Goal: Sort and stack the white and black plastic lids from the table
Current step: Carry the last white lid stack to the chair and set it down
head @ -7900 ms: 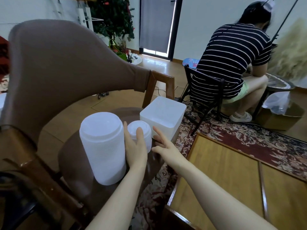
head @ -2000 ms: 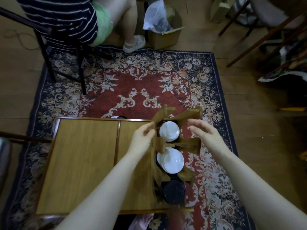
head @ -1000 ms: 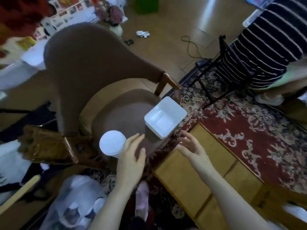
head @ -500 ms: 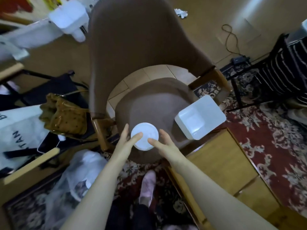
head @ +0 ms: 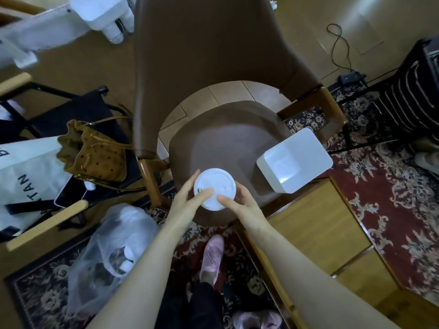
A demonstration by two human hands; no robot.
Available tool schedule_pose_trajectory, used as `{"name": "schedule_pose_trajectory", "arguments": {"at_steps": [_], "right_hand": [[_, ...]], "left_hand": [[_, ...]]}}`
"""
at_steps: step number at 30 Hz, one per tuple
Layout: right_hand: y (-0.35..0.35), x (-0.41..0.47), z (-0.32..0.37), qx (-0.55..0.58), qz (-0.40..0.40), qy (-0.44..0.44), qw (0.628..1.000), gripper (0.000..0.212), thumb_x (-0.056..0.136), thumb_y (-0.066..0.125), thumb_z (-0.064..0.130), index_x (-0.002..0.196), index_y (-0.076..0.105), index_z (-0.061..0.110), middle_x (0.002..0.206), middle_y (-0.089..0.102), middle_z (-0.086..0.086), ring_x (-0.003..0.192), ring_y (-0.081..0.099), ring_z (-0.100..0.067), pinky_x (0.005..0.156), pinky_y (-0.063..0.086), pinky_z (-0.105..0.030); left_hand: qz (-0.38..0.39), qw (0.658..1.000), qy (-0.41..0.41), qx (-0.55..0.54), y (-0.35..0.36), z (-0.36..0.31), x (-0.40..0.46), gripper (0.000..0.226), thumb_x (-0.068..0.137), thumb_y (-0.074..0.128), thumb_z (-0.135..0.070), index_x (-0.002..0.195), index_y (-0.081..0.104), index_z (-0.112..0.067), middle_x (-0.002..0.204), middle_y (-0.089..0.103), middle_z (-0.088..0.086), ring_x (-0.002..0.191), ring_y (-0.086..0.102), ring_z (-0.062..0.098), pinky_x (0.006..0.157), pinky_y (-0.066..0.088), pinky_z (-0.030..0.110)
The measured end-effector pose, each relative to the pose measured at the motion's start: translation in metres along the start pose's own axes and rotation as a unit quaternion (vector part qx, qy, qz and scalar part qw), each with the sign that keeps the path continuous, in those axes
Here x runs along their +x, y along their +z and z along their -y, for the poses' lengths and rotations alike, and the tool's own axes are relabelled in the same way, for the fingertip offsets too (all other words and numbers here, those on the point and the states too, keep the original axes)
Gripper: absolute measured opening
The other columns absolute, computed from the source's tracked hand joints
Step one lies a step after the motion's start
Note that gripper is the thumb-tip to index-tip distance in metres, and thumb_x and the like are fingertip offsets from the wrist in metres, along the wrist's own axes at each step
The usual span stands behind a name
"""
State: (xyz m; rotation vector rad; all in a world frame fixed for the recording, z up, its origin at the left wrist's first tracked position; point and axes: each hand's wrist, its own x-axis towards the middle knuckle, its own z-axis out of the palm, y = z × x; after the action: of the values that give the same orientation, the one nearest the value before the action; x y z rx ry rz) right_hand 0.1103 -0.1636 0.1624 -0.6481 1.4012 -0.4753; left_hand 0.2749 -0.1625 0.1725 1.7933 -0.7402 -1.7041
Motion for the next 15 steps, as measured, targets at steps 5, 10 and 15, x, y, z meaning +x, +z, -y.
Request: {"name": "schedule_pose_trajectory", "arguments": {"at_steps": [5,10,15], "right_hand": [[0.004,-0.009,0.004,0.029,-0.008,-0.019,0.999,0.059,0.081,0.078,0.035,0.134,0.051,0.03,0.129,0.06,0.013,0.121,0.053,-0.003,0.097,0.045,-0.024],[0.004,-0.02,0.009,0.048,-0.019,-0.053,0.997,0.07,0.069,0.08,0.047,0.132,0.053,0.034,0.127,0.062,0.015,0.122,0.055,-0.005,0.101,0.047,-0.029],[-0.013,-0.04,0.01,0.083,-0.045,-0.114,0.989,0.067,0.075,0.072,0.05,0.136,0.046,0.052,0.134,0.058,0.014,0.127,0.053,-0.01,0.112,0.04,-0.046]], "left_hand": [[-0.005,0.999,0.034,0.011,-0.002,-0.002,-0.004,0.081,0.062,0.071,-0.06,0.139,0.048,-0.049,0.146,0.05,-0.01,0.133,0.047,0.01,0.113,0.039,0.037],[-0.009,0.998,0.061,-0.005,0.002,-0.008,-0.011,0.077,0.059,0.071,-0.062,0.133,0.051,-0.052,0.142,0.053,-0.009,0.128,0.051,0.006,0.107,0.042,0.03],[0.004,0.995,0.099,-0.004,0.025,-0.021,-0.029,0.068,0.072,0.071,-0.05,0.136,0.047,-0.056,0.144,0.048,-0.017,0.124,0.049,-0.004,0.095,0.043,0.018]]}}
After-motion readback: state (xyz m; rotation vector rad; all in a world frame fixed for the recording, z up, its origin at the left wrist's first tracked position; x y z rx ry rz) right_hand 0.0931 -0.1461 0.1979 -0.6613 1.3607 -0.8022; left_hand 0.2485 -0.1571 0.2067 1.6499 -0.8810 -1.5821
